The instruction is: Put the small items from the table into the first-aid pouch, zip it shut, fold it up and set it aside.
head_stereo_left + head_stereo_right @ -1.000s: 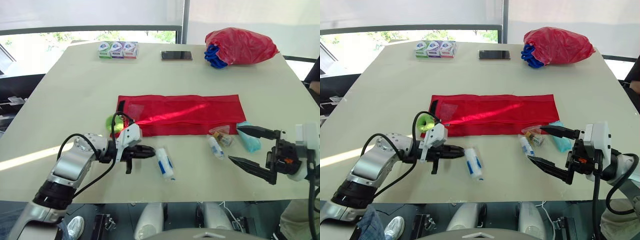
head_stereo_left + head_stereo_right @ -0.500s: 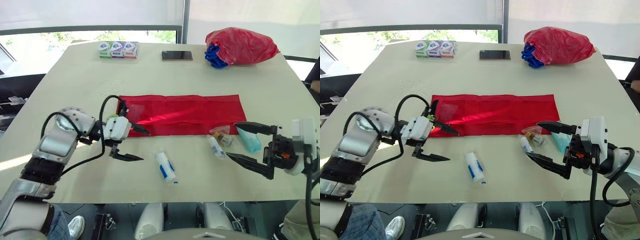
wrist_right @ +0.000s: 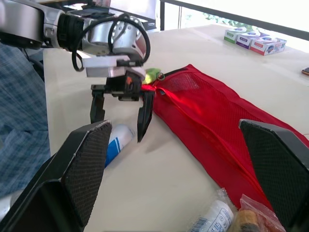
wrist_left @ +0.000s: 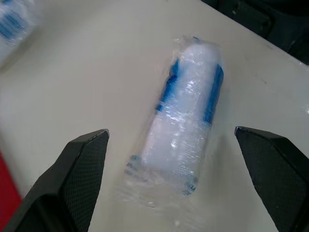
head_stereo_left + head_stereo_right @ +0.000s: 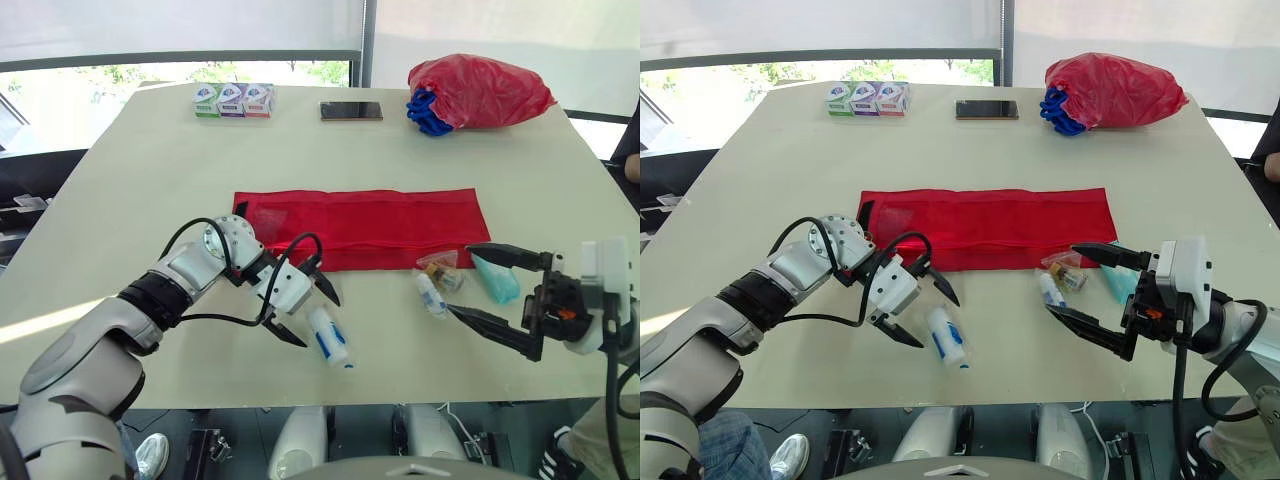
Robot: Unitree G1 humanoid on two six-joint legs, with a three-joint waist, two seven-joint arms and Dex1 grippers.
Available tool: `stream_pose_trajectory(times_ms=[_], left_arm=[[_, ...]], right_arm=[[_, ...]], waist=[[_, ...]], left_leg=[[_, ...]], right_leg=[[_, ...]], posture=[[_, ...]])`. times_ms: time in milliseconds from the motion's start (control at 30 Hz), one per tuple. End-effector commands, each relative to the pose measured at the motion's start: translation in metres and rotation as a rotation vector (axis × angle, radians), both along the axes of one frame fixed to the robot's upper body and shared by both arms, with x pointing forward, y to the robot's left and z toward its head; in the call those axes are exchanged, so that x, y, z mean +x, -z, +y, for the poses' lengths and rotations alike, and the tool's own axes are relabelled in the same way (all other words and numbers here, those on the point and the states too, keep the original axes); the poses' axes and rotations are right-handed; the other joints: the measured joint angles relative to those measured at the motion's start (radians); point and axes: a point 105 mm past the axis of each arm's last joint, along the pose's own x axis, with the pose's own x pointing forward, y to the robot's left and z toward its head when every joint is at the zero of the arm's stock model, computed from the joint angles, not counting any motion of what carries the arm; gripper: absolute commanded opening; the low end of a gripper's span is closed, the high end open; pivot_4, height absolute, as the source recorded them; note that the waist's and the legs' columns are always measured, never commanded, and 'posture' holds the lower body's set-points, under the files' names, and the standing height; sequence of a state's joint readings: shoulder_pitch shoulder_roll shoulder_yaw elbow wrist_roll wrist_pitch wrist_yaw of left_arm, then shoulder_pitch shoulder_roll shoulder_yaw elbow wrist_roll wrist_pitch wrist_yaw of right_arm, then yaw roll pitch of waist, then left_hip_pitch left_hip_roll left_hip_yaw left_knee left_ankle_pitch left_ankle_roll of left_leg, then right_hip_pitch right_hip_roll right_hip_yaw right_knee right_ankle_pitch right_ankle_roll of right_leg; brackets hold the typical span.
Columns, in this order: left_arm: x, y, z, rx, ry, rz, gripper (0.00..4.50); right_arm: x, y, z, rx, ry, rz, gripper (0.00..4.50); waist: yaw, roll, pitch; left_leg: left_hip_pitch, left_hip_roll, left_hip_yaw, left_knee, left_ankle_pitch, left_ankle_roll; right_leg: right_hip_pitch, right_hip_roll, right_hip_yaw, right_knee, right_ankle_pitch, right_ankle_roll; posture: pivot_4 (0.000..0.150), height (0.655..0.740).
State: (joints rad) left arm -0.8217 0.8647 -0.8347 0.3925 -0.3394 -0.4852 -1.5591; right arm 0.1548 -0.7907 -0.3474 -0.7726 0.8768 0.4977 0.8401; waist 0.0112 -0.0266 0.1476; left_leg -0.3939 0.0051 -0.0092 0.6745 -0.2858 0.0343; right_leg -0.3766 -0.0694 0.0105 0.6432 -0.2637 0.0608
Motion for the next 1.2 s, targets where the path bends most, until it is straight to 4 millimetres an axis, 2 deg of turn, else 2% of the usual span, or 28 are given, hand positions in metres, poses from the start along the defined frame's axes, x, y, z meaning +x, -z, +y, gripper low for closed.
stream_pose_trajectory(times_ms=[33,67,100,200,333,400,500,600,700,867,1067,1133,1200], left_arm=[[0.0,-0.001,-0.007,-0.012,0.039,0.029,3.94],[0.002,0.0,-0.007,-0.009,0.035,0.02,3.8],[0.004,0.001,-0.006,-0.006,0.032,0.011,3.28],[0.005,-0.001,-0.006,-0.038,-0.01,0.035,2.53],[0.012,-0.009,-0.008,-0.108,-0.103,0.063,0.71],[0.017,-0.018,-0.013,-0.18,-0.174,0.073,0.29],[0.026,-0.037,-0.027,-0.297,-0.267,0.084,0.28],[0.032,-0.053,-0.042,-0.377,-0.348,0.088,0.28],[0.028,-0.062,-0.053,-0.407,-0.358,0.097,0.28],[0.027,-0.071,-0.068,-0.432,-0.377,0.097,0.28],[0.028,-0.071,-0.077,-0.435,-0.366,0.092,0.28],[0.028,-0.07,-0.076,-0.429,-0.368,0.086,0.28],[0.029,-0.069,-0.074,-0.425,-0.369,0.083,0.28]], right_arm=[[-0.003,-0.008,0.002,0.012,0.002,-0.045,4.5],[-0.003,-0.009,0.002,0.022,0.005,-0.045,4.5],[-0.003,-0.009,0.002,0.027,0.006,-0.044,4.5],[-0.004,-0.009,0.003,0.023,0.005,-0.041,4.5],[-0.002,-0.008,0.003,0.015,0.005,-0.037,4.5],[0.001,-0.002,0.004,-0.019,0.014,-0.025,4.5],[0.0,0.0,0.01,-0.016,-0.024,0.007,4.5],[0.013,0.004,0.02,-0.074,-0.005,0.003,4.5],[0.033,0.012,0.033,-0.175,0.011,-0.029,4.5],[0.057,0.025,0.044,-0.333,0.025,-0.061,4.5],[0.062,0.029,0.059,-0.346,-0.013,-0.081,4.5],[0.06,0.028,0.06,-0.337,-0.015,-0.082,3.97],[0.059,0.027,0.058,-0.332,-0.014,-0.082,3.03]], waist=[[0.002,0.0,0.0],[0.004,0.0,0.0],[0.003,0.0,0.0],[0.002,0.0,0.0],[0.002,0.0,0.0],[0.002,0.0,0.0],[0.003,0.0,0.0],[0.0,0.0,0.0],[-0.007,0.0,0.0],[-0.013,0.0,0.0],[-0.013,0.0,0.0],[-0.013,0.0,0.0],[-0.013,0.0,0.0]], left_leg=[[0.0,0.0,0.0,0.0,0.0,0.0],[0.0,0.0,0.0,0.0,0.0,0.0],[-0.001,0.001,0.0,0.001,0.0,0.0],[0.0,0.0,0.0,0.001,0.0,0.0],[-0.001,0.001,-0.001,0.001,0.0,0.0],[-0.001,0.001,-0.001,0.001,0.0,0.0],[-0.001,0.001,-0.001,0.001,0.0,0.0],[-0.001,0.002,-0.001,0.002,0.0,0.0],[-0.001,0.001,-0.002,0.002,0.0,0.0],[-0.001,0.0,-0.002,0.002,0.0,0.0],[-0.002,0.0,-0.002,0.002,0.0,0.0],[-0.002,0.0,-0.002,0.002,0.0,0.0],[-0.002,0.0,-0.002,0.002,0.0,0.0]], right_leg=[[0.0,0.0,0.0,0.0,0.0,0.0],[0.0,0.0,0.0,0.0,0.0,0.0],[0.0,0.0,0.0,0.0,0.0,0.0],[0.0,0.0,0.0,0.0,0.0,0.0],[0.0,0.0,0.0,0.0,0.0,0.0],[0.0,0.0,0.0,0.0,0.0,0.0],[0.0,0.0,-0.001,0.0,0.0,0.0],[0.0,0.0,-0.001,0.0,0.0,0.0],[0.0,0.0,-0.001,0.001,0.0,0.0],[-0.001,0.0,-0.001,0.0,0.0,0.0],[-0.001,0.0,-0.001,0.0,0.0,0.0],[-0.001,0.0,-0.001,0.0,0.0,0.0],[-0.001,0.0,-0.001,0.0,0.0,0.0]], posture=[[0.15,0.74],[0.15,0.74],[0.15,0.74],[0.15,0.74],[0.15,0.74],[0.15,0.74],[0.15,0.74],[0.15,0.74],[0.15,0.74],[0.15,0.74],[0.15,0.74],[0.15,0.74],[0.15,0.74]])
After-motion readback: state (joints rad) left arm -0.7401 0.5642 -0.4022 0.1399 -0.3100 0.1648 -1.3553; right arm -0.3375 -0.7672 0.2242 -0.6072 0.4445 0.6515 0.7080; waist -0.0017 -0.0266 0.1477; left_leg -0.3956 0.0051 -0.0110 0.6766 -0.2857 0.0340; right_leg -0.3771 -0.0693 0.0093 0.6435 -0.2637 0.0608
